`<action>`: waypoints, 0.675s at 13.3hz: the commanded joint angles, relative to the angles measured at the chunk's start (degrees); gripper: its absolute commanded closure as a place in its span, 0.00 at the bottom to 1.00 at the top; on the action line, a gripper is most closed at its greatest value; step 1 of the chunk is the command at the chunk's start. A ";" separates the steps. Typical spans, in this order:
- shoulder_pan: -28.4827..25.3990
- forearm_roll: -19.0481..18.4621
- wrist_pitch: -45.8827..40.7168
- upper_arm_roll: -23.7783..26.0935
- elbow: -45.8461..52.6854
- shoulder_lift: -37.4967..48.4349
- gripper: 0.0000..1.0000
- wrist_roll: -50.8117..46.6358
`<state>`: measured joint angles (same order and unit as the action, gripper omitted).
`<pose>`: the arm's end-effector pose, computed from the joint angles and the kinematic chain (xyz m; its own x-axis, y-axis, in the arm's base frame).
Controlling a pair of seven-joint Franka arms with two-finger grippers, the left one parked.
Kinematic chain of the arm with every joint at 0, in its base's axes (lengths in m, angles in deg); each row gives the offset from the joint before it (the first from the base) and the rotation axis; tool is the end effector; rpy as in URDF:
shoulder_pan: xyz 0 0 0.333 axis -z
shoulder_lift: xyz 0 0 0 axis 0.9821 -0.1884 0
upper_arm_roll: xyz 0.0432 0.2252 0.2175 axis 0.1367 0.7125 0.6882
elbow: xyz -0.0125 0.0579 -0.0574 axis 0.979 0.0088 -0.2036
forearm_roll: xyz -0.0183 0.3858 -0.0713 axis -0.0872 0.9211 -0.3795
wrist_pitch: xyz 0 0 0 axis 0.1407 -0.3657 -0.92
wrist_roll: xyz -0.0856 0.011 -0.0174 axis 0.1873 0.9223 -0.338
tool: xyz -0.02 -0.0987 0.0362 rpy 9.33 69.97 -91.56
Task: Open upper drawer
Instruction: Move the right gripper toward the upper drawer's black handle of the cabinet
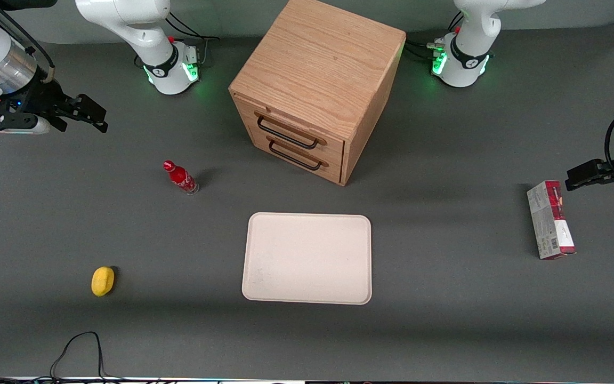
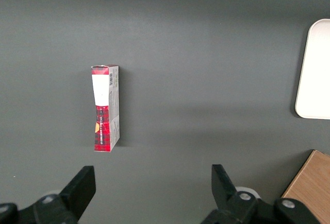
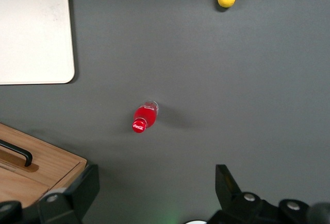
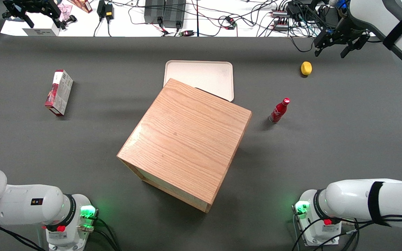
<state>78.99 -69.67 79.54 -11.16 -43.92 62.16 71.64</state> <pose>0.4697 0.0510 0.5953 0.9967 -0.0809 -0.0056 -0.0809 -0.9967 -0.0020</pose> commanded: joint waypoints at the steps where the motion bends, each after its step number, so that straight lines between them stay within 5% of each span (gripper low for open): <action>1: -0.46 -0.86 -0.31 -0.65 1.43 -0.96 0.00 1.32; 4: -0.99 -0.07 -0.57 0.57 7.65 -6.66 0.00 0.35; 9: -0.99 1.96 -6.99 16.90 22.68 -18.79 0.00 2.27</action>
<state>78.13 -68.37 76.23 0.87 -29.47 49.46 71.83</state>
